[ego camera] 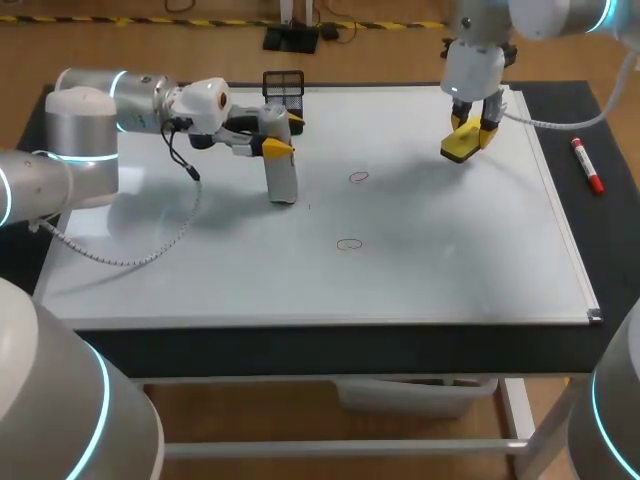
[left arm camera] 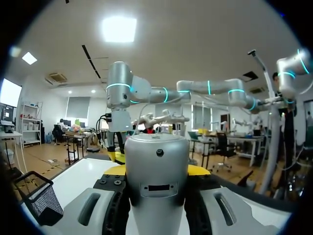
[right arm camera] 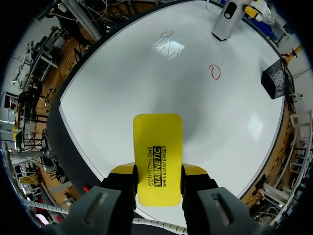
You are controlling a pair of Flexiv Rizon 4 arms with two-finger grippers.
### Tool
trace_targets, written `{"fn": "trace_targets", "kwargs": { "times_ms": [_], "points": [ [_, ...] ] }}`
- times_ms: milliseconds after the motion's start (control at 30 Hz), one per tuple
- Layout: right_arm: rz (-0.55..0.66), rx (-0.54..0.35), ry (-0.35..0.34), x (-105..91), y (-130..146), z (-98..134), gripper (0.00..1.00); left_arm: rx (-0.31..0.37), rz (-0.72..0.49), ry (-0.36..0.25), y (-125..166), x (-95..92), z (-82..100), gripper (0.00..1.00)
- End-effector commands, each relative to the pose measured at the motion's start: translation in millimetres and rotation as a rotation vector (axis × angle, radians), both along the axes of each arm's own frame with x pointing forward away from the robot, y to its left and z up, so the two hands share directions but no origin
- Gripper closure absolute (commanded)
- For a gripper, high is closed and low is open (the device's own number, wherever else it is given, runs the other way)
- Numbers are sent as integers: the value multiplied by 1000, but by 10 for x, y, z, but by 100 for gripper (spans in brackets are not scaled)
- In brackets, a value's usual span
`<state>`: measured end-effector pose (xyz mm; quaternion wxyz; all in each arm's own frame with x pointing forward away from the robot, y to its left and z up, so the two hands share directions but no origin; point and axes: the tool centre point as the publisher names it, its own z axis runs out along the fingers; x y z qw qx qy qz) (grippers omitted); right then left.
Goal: Pick up the inspection probe, press it on each red-marked spot on the whiteboard one by one, put down the probe, pick up the eraser, and wipe off all the red marks.
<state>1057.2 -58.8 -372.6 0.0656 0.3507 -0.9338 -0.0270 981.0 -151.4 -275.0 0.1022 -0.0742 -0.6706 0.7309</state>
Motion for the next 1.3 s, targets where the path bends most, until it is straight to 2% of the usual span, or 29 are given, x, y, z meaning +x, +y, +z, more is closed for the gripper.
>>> {"fn": "trace_targets", "kwargs": {
  "times_ms": [33,467,667,1300],
  "points": [
    [2,-4,3,13,-3,15,100,29,21,-6,25,-39,142,100],
    [2,-4,3,13,-3,15,100,34,87,-12,225,101,320,100],
    [2,-4,3,13,-3,15,100,28,140,-43,438,289,434,100],
    [2,-4,3,13,-3,15,100,44,381,-89,1243,901,609,100]
  ]
}}
